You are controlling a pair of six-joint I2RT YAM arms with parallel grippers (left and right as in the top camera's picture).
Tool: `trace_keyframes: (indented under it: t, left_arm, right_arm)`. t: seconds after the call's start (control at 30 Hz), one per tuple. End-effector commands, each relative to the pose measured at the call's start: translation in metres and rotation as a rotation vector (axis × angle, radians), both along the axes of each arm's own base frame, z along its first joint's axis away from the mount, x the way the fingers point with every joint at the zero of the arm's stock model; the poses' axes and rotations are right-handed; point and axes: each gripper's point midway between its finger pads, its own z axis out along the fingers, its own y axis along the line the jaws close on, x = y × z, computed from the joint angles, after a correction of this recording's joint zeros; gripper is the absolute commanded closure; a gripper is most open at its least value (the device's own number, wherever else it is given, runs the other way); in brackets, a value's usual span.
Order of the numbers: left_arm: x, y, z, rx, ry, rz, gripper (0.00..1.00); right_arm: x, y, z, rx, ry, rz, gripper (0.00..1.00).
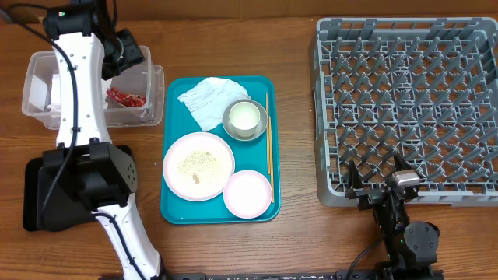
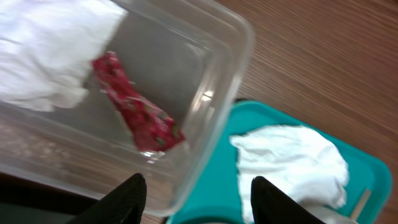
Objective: Sort waste into correct bins and load items into the dishwasher
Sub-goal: 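Move the red wrapper left and release it into the clear bin, then grasp the second white napkin on the tray with the left gripper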
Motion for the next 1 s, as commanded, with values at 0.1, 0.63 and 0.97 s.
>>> trace_keyframes:
  t: [0.1, 0.63, 0.97]
  left_arm:
    - [-0.001, -0.079, -0.003, -0.070, 0.005, -0.222, 0.43]
    - [-0.002, -0.157, -0.103, 0.041, 0.034, -0.480, 0.35]
    - [-0.003, -0.137, -0.142, 0.163, 0.041, -0.484, 0.35]
  right_arm:
    - [0.000, -0.002, -0.001, 0.000, -0.005, -0.012, 0.00]
    - [0.000, -0.002, -0.001, 0.000, -0.005, -0.012, 0.00]
    - [0.000, -0.002, -0.001, 0.000, -0.005, -0.012, 0.00]
